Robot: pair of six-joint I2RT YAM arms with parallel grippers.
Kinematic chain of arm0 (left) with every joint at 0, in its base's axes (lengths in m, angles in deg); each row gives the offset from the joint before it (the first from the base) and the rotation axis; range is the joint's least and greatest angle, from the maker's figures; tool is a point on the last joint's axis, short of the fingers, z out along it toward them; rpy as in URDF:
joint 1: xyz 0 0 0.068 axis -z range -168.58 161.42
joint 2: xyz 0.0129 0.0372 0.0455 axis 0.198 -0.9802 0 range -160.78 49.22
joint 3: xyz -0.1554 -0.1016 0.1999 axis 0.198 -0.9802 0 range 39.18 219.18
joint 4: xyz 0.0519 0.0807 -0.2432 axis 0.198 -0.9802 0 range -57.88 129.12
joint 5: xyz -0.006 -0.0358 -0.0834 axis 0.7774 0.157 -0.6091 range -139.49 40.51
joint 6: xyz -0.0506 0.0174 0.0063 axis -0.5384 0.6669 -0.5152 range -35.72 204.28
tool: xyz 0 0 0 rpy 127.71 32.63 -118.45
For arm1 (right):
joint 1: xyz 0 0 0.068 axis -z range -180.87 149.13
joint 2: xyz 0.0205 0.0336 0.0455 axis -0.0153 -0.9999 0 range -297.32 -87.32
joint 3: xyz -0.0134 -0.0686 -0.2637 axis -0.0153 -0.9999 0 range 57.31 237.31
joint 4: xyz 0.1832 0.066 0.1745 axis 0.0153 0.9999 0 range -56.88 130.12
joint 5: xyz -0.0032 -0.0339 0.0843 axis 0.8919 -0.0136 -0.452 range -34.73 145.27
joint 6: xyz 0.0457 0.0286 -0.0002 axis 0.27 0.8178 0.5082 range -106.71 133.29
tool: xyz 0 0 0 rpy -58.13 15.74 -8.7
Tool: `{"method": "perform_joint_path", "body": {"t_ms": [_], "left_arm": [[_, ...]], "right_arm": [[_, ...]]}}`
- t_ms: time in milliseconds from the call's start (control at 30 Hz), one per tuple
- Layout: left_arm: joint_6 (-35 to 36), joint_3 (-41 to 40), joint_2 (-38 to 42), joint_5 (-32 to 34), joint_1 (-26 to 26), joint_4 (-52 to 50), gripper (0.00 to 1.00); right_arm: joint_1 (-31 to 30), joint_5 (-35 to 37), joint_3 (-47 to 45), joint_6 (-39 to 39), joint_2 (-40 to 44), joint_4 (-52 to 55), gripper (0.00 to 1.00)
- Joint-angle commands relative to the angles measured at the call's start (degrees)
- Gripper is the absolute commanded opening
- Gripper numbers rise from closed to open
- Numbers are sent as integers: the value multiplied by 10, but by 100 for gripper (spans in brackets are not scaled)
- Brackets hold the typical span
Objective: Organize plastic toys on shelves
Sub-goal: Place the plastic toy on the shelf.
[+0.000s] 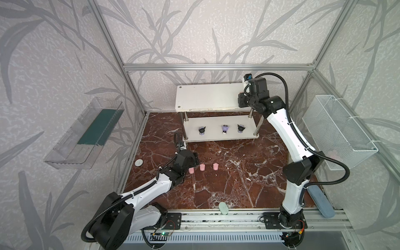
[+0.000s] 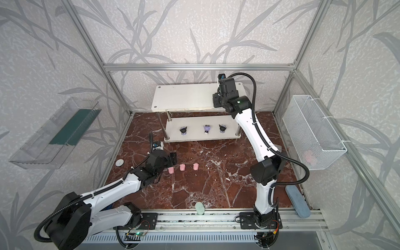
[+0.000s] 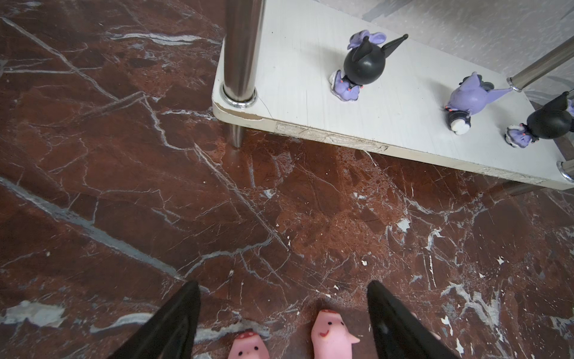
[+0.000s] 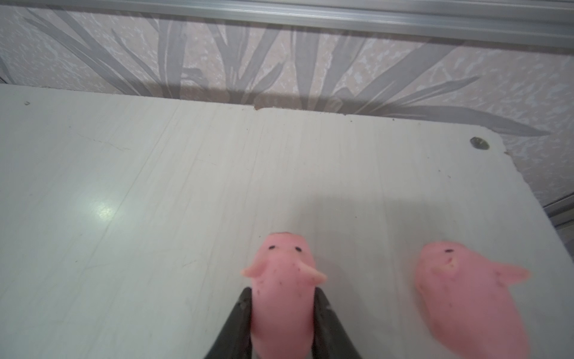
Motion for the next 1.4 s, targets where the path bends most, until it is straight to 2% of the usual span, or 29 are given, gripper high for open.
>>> {"method": "perform_joint_path", "body": {"t_ms": [0,300,500,800,1067,1367], "left_arm": [[-8,-8,-4,3,-3,12,83],[-9,-9,-7,3,-4,14,83],[-9,-11,-6,2,-5,14,83],[-10,-14,-7,2,-7,15,83],[-11,-14,-7,1,-8,15,83],[-8,-11,-3,2,-9,11,83]], "right_arm": [[4,10,25,1,-9,14,31],[7,13,30,1,-20,16,32],[8,12,31,3,-19,17,41],[7,2,35,-1,-2,11,49],[8,-52,24,10,39,-23,53],[7,-38,-20,-10,114,-64,56]]}}
